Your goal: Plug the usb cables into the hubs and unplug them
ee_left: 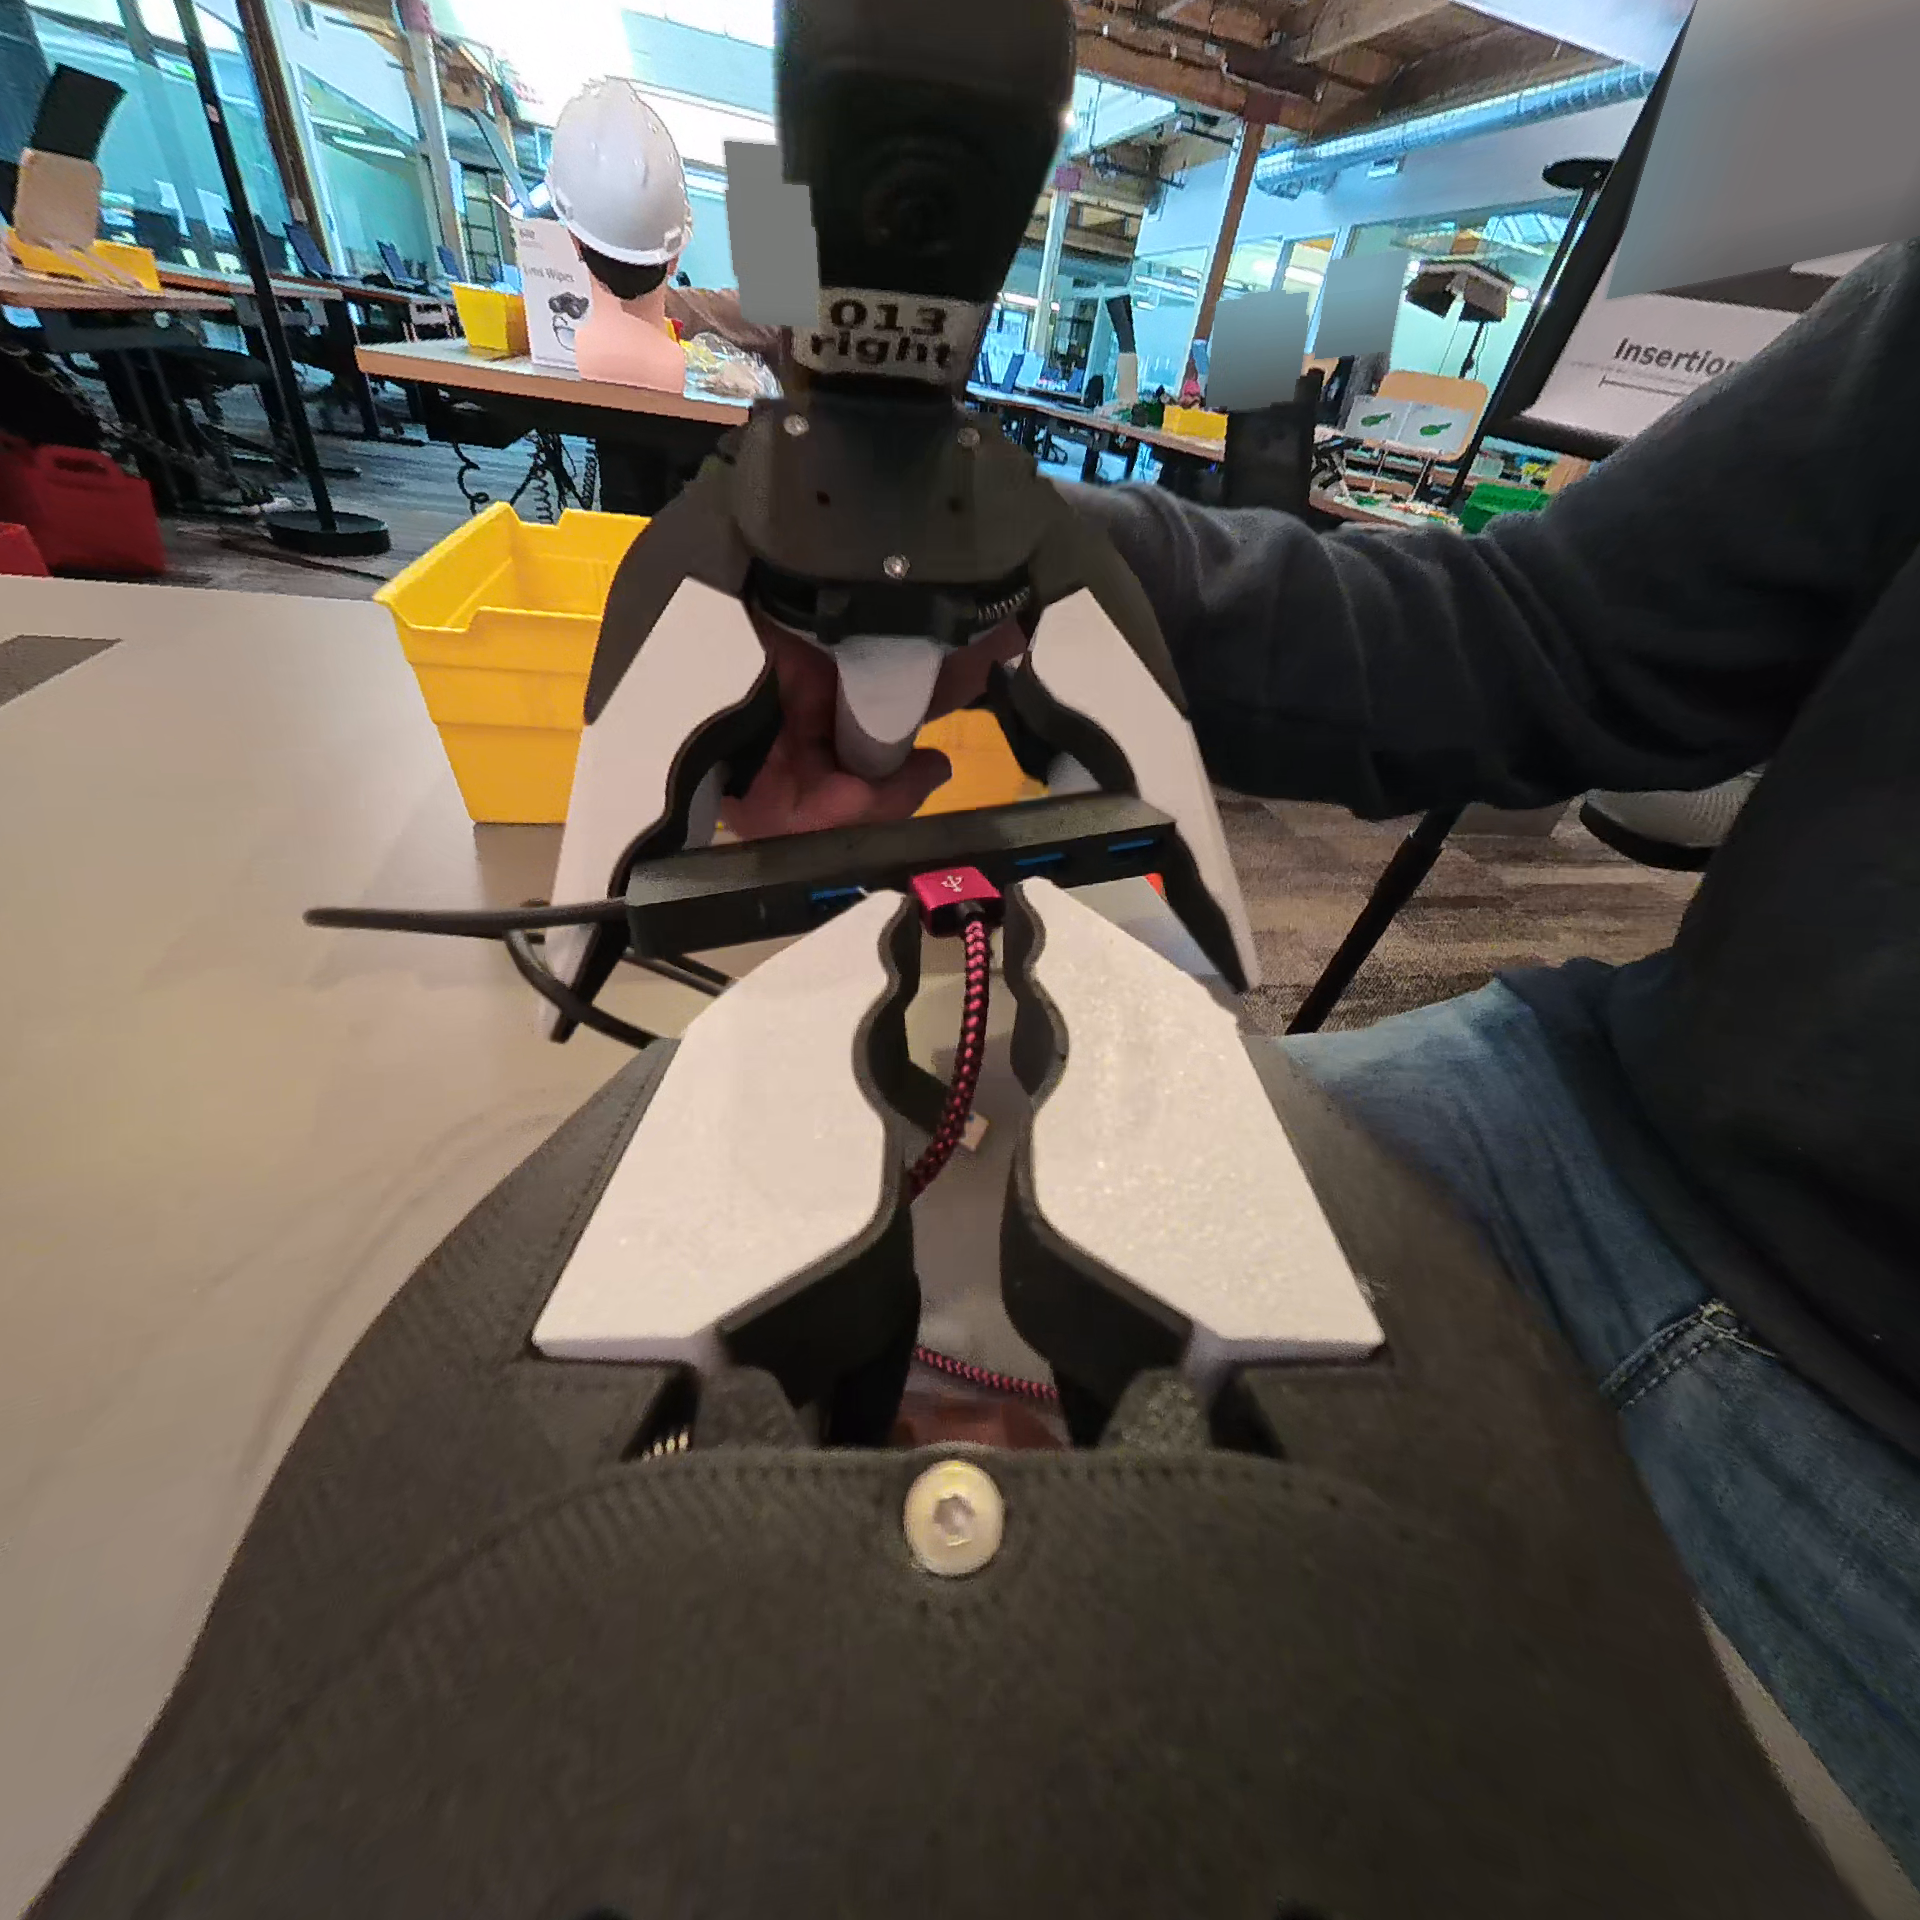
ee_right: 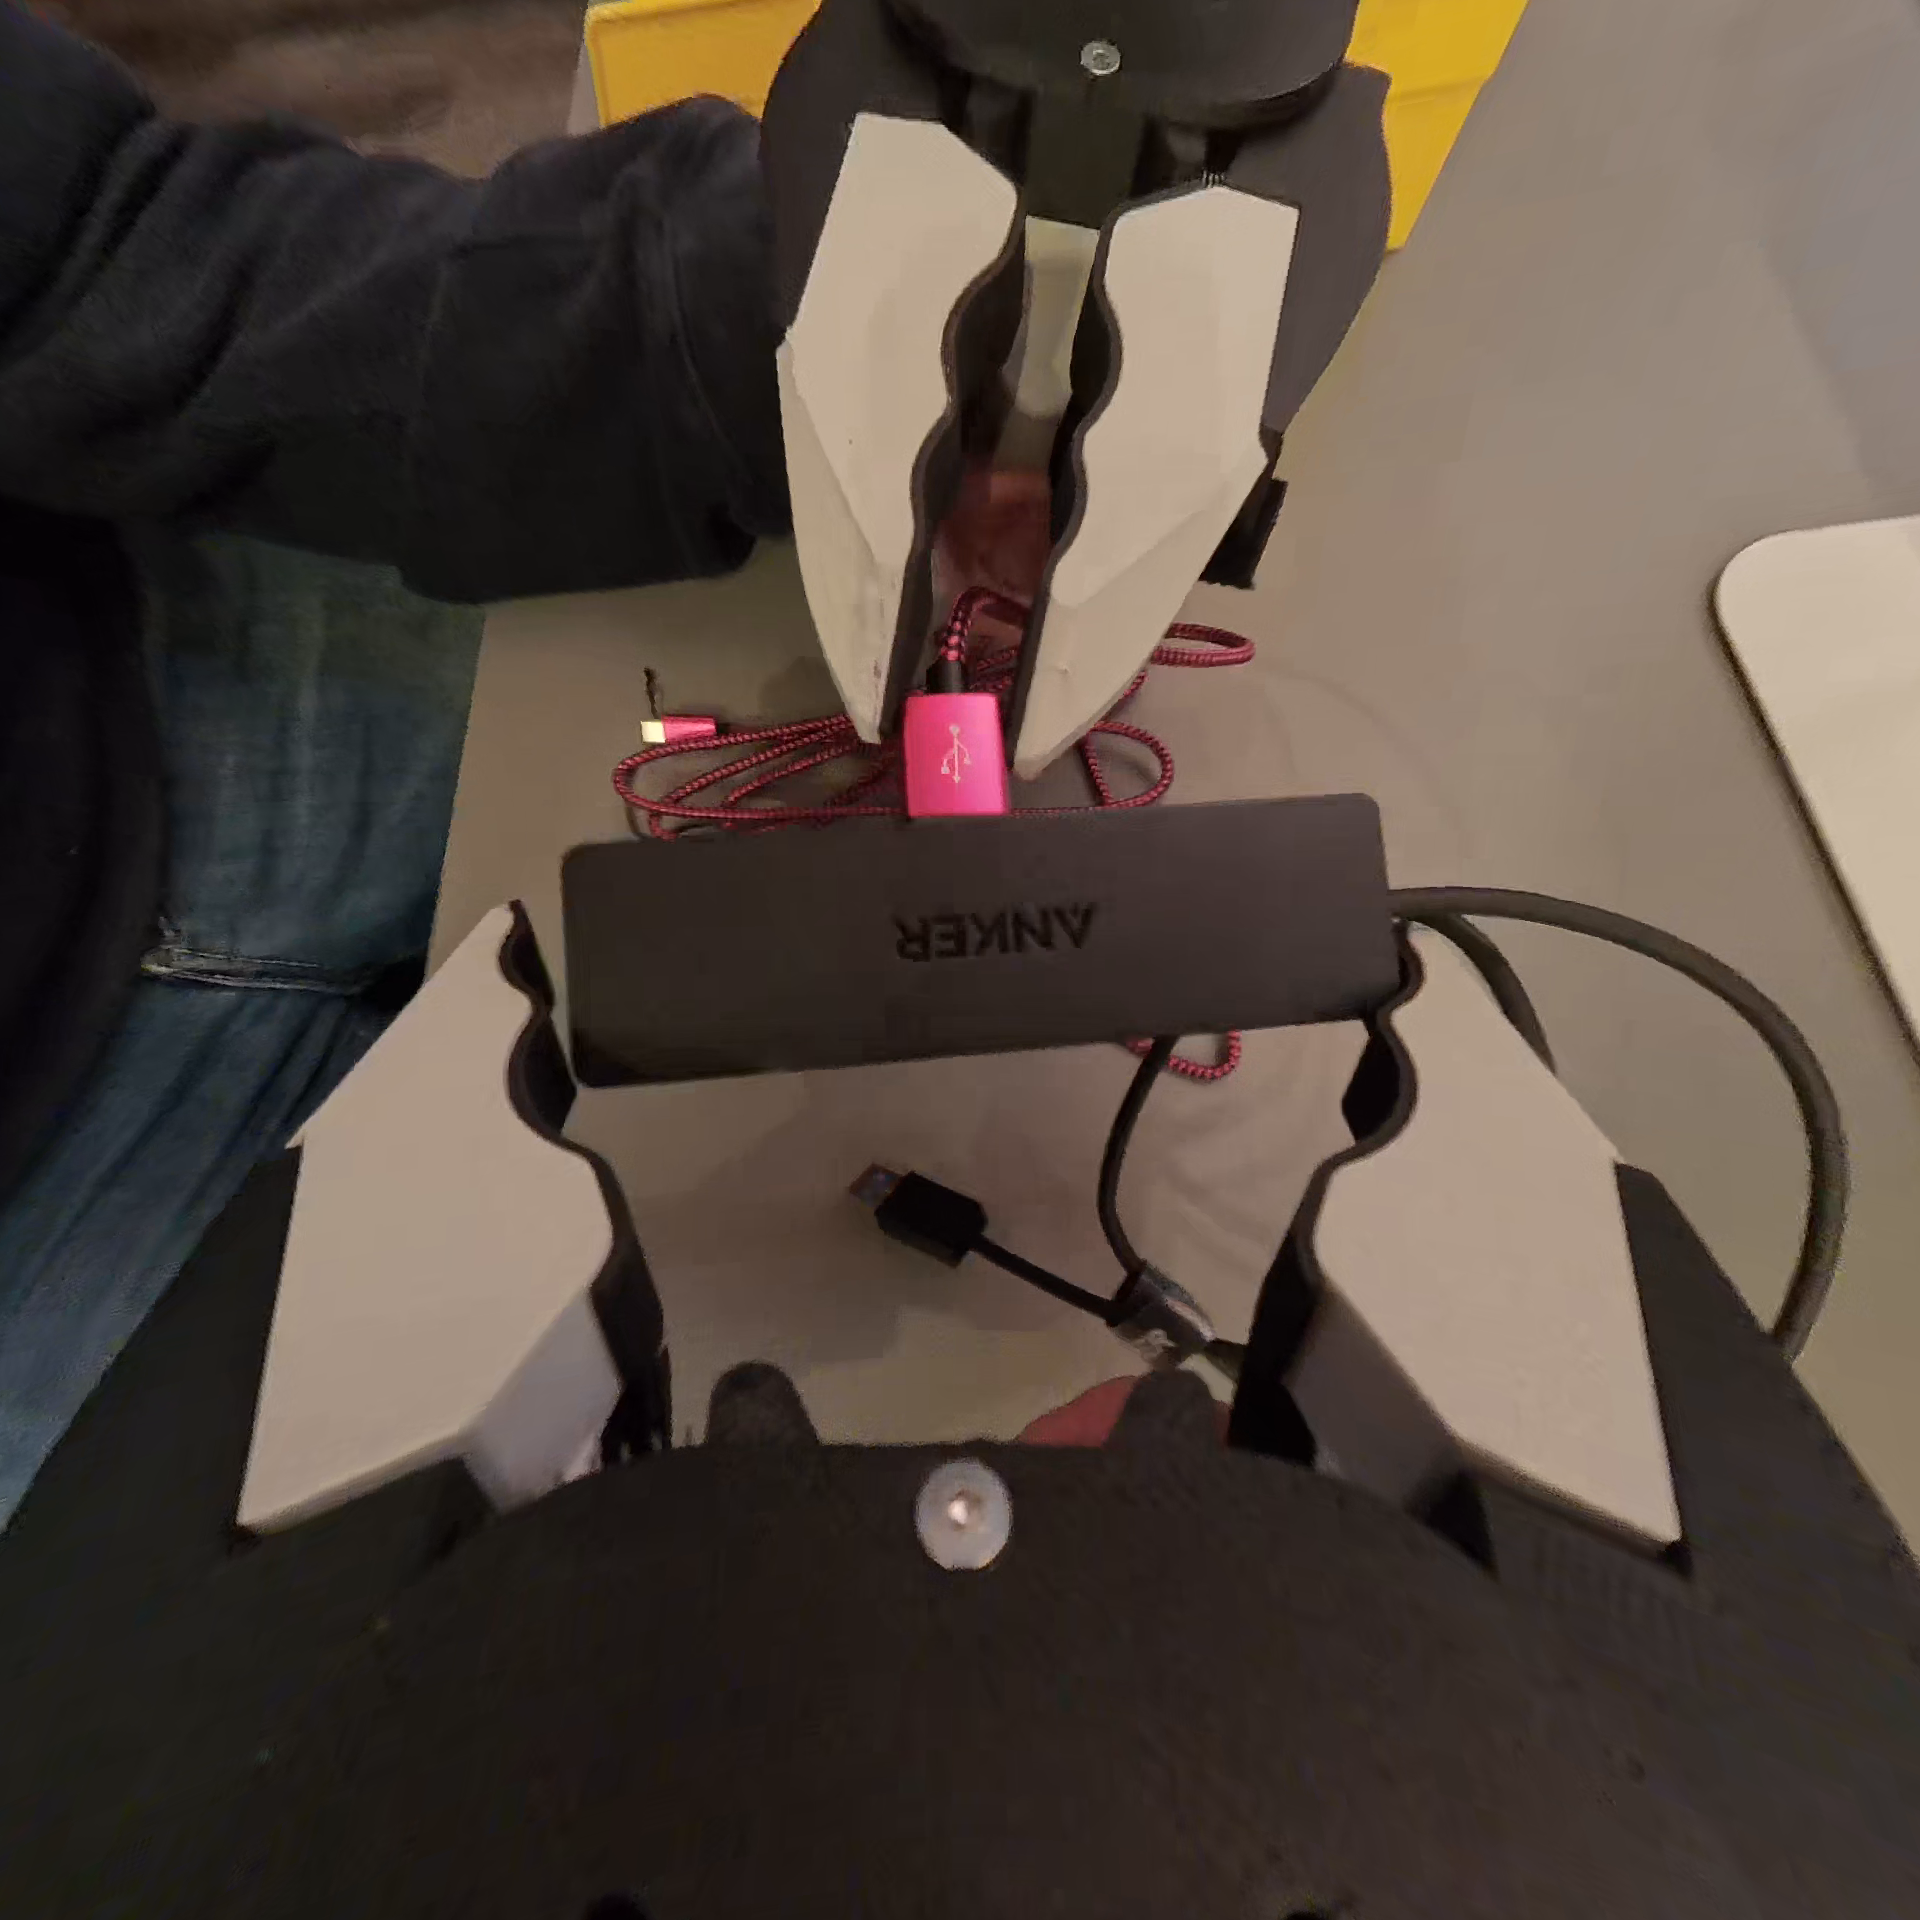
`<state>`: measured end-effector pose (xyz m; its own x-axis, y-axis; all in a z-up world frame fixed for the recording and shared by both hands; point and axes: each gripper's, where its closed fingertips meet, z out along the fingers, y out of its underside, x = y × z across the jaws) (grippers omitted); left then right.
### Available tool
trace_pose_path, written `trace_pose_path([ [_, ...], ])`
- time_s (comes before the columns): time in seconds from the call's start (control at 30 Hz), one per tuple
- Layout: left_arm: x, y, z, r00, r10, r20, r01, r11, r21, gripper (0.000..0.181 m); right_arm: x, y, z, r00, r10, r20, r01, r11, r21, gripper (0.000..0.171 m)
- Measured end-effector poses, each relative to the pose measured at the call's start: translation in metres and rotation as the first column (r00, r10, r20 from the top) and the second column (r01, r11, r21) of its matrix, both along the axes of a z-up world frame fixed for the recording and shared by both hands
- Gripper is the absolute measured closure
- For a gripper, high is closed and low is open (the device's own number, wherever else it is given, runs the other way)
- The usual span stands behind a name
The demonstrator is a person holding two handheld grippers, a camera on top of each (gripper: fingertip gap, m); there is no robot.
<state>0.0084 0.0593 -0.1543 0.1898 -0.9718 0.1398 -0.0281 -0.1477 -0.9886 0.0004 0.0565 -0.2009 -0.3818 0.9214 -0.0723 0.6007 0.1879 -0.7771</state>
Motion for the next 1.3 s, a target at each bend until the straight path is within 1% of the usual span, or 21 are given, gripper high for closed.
trace_pose_path([
  [0.07, 0.002, 0.002, -0.004, 1.0, 0.007, -0.024, -0.007, 1.0, -0.003, 0.166, 0.003, -0.002, -0.003, 0.999, 0.005, 0.048, -0.004, 1.0, -0.021, 0.012],
  [0.1, 0.002, 0.002, -0.007, 0.999, 0.008, -0.037, -0.008, 1.0, -0.006, 0.166, 0.005, -0.002, -0.007, 0.997, 0.01, 0.078, -0.01, 1.0, -0.008, 0.012],
  [0.17, 0.004, 0.002, -0.009, 0.999, 0.005, -0.052, -0.006, 1.0, -0.01, 0.166, 0.005, -0.002, -0.009, 0.994, 0.014, 0.106, -0.015, 1.0, 0.011, 0.012],
  [0.23, 0.005, 0.002, -0.01, 0.999, -0.002, -0.054, 0.001, 1.0, -0.013, 0.166, 0.007, 0.003, -0.016, 0.988, 0.016, 0.152, -0.027, 0.997, 0.066, 0.021],
  [0.33, 0.004, 0.002, -0.011, 0.998, 0.004, -0.064, -0.005, 1.0, -0.016, 0.166, 0.006, 0.005, -0.022, 0.984, 0.025, 0.176, -0.045, 0.993, 0.107, 0.021],
  [0.5, 0.004, 0.004, -0.013, 0.998, 0.001, -0.068, -0.003, 1.0, -0.028, 0.166, 0.009, 0.007, -0.026, 0.976, 0.02, 0.216, -0.045, 0.993, 0.112, 0.022],
  [0.57, 0.004, 0.006, -0.012, 0.998, 0.016, -0.06, -0.018, 0.999, -0.03, 0.166, 0.008, 0.01, -0.025, 0.978, 0.0, 0.21, -0.025, 0.993, 0.113, 0.023],
  [0.67, 0.002, 0.015, -0.008, 0.997, 0.067, -0.036, -0.068, 0.997, -0.024, 0.164, 0.006, 0.017, -0.022, 0.98, -0.045, 0.191, 0.029, 0.996, 0.086, 0.023],
  [0.73, -0.001, 0.017, 0.002, 0.996, 0.094, 0.006, -0.094, 0.996, -0.014, 0.154, 0.008, 0.026, -0.025, 0.976, -0.083, 0.199, 0.061, 0.991, 0.115, 0.023],
  [0.77, -0.005, 0.02, 0.006, 0.993, 0.12, 0.016, -0.12, 0.993, -0.008, 0.151, 0.009, 0.028, -0.026, 0.975, -0.095, 0.202, 0.071, 0.99, 0.125, 0.023],
  [0.93, -0.019, 0.034, 0.006, 0.975, 0.223, 0.0, -0.223, 0.975, -0.008, 0.15, 0.023, 0.048, -0.031, 0.95, -0.208, 0.232, 0.167, 0.969, 0.183, 0.023],
  [1.03, -0.025, 0.045, 0.004, 0.957, 0.289, -0.014, -0.289, 0.957, -0.021, 0.152, 0.04, 0.056, -0.047, 0.913, -0.26, 0.315, 0.203, 0.958, 0.203, 0.023],
  [1.13, -0.031, 0.058, -0.01, 0.918, 0.378, -0.119, -0.381, 0.925, -0.006, 0.152, 0.056, 0.063, -0.074, 0.862, -0.304, 0.406, 0.211, 0.942, 0.26, 0.023],
  [1.23, -0.037, 0.067, -0.017, 0.864, 0.459, -0.208, -0.469, 0.883, 0.0, 0.15, 0.059, 0.06, -0.09, 0.847, -0.303, 0.436, 0.217, 0.947, 0.237, 0.023],
  [1.27, -0.041, 0.07, -0.018, 0.839, 0.487, -0.242, -0.5, 0.866, 0.007, 0.15, 0.061, 0.06, -0.094, 0.844, -0.297, 0.447, 0.21, 0.949, 0.234, 0.027],
  [1.3, -0.045, 0.073, -0.02, 0.808, 0.514, -0.287, -0.534, 0.845, 0.009, 0.148, 0.063, 0.061, -0.097, 0.837, -0.301, 0.457, 0.207, 0.947, 0.245, 0.021],
])
